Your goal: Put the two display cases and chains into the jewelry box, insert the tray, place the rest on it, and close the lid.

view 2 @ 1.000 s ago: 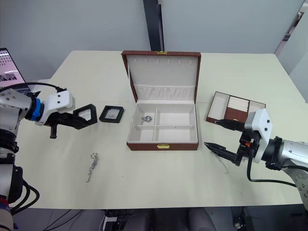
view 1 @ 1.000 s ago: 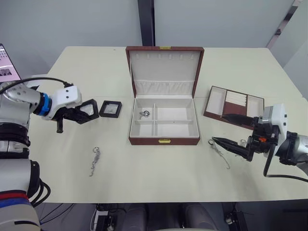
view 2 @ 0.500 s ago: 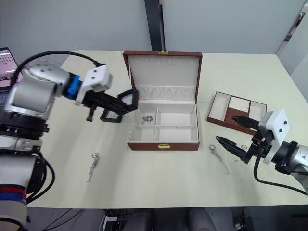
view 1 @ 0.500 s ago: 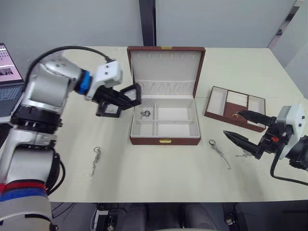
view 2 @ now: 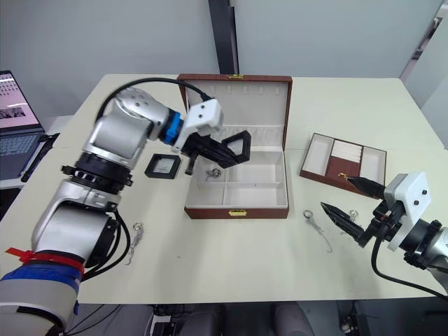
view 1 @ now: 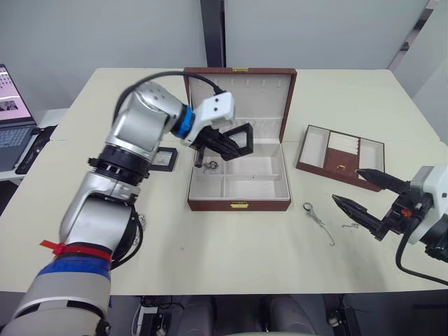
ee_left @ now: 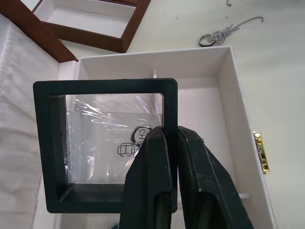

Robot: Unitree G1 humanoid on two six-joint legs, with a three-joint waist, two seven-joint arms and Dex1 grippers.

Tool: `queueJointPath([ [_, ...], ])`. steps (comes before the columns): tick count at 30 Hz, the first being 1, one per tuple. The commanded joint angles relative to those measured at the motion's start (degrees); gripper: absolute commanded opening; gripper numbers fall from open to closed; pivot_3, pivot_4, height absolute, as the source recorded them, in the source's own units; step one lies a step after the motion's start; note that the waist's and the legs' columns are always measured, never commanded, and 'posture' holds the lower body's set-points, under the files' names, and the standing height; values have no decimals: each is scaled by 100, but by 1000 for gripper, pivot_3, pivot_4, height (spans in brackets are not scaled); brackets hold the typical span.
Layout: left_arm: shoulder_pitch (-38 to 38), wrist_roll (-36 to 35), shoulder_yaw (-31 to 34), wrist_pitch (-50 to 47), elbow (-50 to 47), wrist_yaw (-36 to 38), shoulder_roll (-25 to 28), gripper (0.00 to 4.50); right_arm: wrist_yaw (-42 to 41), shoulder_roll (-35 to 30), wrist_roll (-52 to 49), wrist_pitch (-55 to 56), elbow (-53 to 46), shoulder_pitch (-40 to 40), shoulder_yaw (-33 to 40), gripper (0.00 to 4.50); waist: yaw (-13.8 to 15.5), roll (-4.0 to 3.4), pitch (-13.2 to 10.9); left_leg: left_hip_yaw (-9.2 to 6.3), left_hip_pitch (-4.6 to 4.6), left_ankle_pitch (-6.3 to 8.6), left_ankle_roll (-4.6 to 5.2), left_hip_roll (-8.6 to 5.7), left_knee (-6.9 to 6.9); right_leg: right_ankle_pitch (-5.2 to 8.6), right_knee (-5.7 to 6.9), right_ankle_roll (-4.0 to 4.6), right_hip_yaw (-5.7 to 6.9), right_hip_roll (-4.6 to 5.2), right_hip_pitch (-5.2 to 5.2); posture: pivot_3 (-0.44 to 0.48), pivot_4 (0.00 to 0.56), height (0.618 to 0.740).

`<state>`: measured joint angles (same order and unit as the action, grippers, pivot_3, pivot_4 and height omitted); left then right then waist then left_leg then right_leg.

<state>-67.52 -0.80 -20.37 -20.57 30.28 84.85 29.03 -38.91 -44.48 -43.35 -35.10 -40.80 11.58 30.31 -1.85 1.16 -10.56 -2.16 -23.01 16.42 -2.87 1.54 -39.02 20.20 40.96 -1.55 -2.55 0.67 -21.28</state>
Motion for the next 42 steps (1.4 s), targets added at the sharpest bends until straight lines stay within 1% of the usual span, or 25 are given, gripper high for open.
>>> queueJointPath([
  [1,-179,167,-12,349,242,-226,-129,19,70,19,-2,122,-225,40,155,4500,0,0,0,0,0,0,0,0,0,0,0,0,0,0,0,0,150,740],
  [4,-165,336,-73,630,600,-485,-398,19,86,12,2,117,-226,107,171,4500,6,0,0,-2,0,0,0,-1,1,0,0,0,1,-4,0,0,150,740],
  [10,-104,598,-170,983,1074,-749,-791,19,93,-16,-13,99,-237,155,184,4500,10,1,-1,-1,-1,0,0,-3,1,0,-2,0,1,-2,1,0,150,740],
  [14,-81,790,-242,1197,1409,-898,-930,19,104,-43,-33,70,-249,148,217,4500,0,1,-1,2,1,0,0,-8,1,0,-1,0,-2,-6,1,0,150,740],
  [27,-94,999,-207,1338,1746,-1035,-1133,19,176,-29,-68,36,-325,241,257,4500,10,1,-1,1,0,0,0,-8,1,0,-1,0,-2,-5,0,0,150,740],
  [28,-104,1014,-206,1364,1762,-1054,-1133,487,181,-27,-67,38,-323,245,247,4500,10,1,-1,1,0,0,0,-8,1,0,-1,0,-2,-5,0,0,150,740],
  [29,-113,1026,-202,1388,1777,-1074,-1134,667,183,-27,-64,39,-322,249,242,4500,10,1,-1,1,0,0,0,-7,1,0,-1,0,-2,-5,0,0,150,740],
  [30,-120,1033,-198,1405,1789,-1088,-1135,947,184,-28,-62,40,-321,251,239,4500,11,1,-1,1,0,0,0,-7,1,0,-1,0,-2,-5,1,0,150,740],
  [36,-209,992,-94,1490,1900,-1180,-1143,2895,157,-55,-56,51,-243,194,226,4500,11,1,-1,1,0,0,0,-8,1,0,-1,0,-2,-5,1,0,150,740],
  [38,-270,877,33,1472,1914,-1202,-1136,3471,104,-74,-39,74,-156,173,232,4500,11,2,-1,1,0,0,0,-8,1,0,-1,0,-2,-5,1,0,150,740],
  [41,-299,805,167,1456,1916,-1240,-1093,4474,6,-100,7,122,14,139,236,4500,11,2,-1,1,-1,0,0,-8,1,0,-1,0,-1,-5,1,0,150,740],
  [42,-286,813,197,1474,1911,-1272,-1061,4494,-31,-107,15,135,77,127,238,4500,11,2,-1,1,0,0,0,-8,1,0,-1,0,-2,-4,1,0,150,740],
])
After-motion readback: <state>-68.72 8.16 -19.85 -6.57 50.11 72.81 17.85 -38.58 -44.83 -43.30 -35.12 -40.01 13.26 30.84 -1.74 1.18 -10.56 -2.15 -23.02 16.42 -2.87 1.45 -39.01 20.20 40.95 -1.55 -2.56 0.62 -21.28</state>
